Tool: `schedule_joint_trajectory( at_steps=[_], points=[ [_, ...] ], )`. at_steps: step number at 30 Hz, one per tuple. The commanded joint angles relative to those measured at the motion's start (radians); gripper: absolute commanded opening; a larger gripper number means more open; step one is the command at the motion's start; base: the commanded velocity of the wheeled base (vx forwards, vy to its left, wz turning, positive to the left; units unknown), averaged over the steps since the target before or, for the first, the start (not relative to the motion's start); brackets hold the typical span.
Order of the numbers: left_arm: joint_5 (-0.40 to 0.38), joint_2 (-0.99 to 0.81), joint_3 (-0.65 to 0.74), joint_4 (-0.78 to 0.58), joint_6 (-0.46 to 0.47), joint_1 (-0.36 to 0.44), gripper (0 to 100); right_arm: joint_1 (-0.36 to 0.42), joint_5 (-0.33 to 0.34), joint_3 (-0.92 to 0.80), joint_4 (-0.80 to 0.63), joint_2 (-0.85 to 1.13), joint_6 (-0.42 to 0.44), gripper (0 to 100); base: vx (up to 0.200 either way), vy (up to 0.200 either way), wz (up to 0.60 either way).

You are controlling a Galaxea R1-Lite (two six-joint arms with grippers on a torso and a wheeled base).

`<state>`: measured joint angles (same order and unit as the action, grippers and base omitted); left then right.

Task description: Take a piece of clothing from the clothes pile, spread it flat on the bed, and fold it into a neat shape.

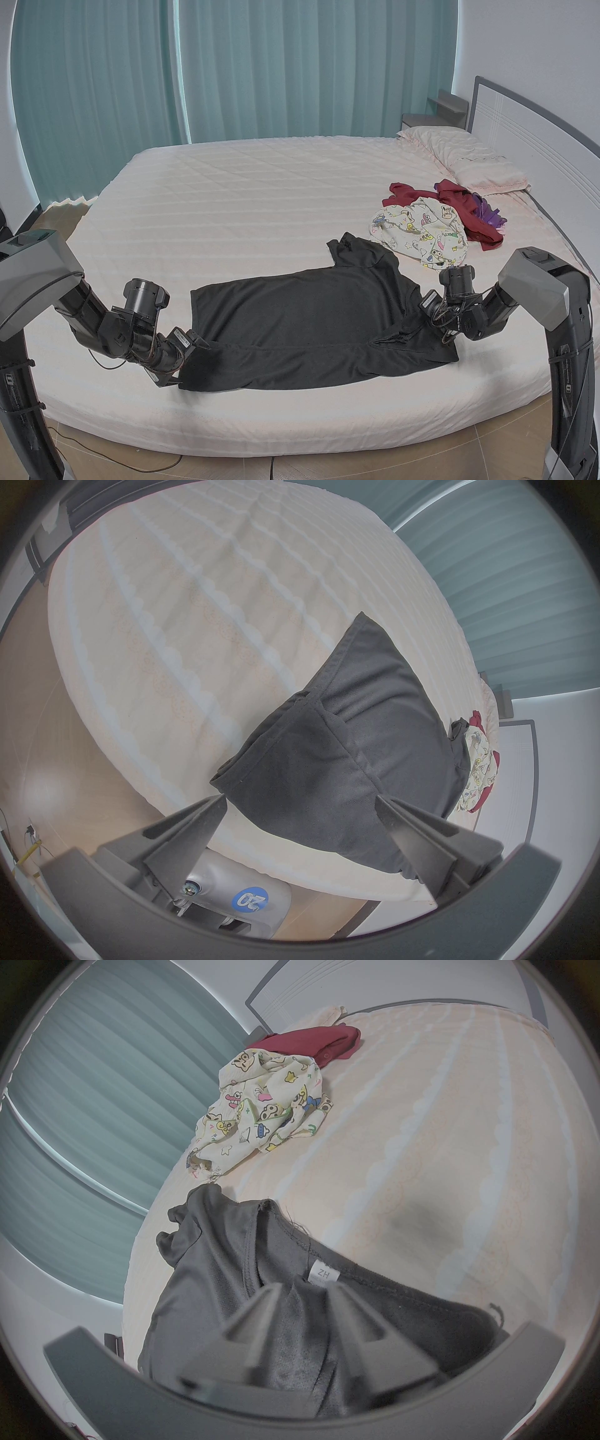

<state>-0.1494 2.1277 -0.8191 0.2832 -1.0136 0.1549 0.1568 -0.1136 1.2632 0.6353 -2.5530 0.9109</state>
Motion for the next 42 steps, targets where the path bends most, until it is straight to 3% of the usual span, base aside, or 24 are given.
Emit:
schedule_joint_trajectory(
  at_steps=[1, 10, 22, 32, 42],
  points=[
    [0.001, 0.000, 0.000, 0.001, 0.000, 0.000, 100, -0.002, -0.001, -0.005, 0.001, 0.017, -0.003, 0, 0.000, 0.000, 0.00],
    [0.001, 0.000, 0.005, 0.002, 0.000, 0.000, 100, -0.002, -0.026, -0.065, -0.002, 0.082, -0.020, 0, 0.000, 0.000, 0.00],
    [0.001, 0.000, 0.006, 0.002, 0.000, 0.000, 100, 0.018, -0.014, -0.289, -0.037, 0.316, -0.064, 0, 0.000, 0.000, 0.00],
    [0.001, 0.000, 0.006, 0.002, 0.001, 0.000, 100, 0.086, -0.017, -0.265, -0.175, 0.450, -0.061, 0, 0.000, 0.000, 0.00],
    [0.001, 0.000, 0.006, 0.002, 0.001, 0.000, 100, 0.098, -0.024, -0.254, -0.335, 0.524, -0.058, 0, 0.000, 0.000, 0.00]
  ],
)
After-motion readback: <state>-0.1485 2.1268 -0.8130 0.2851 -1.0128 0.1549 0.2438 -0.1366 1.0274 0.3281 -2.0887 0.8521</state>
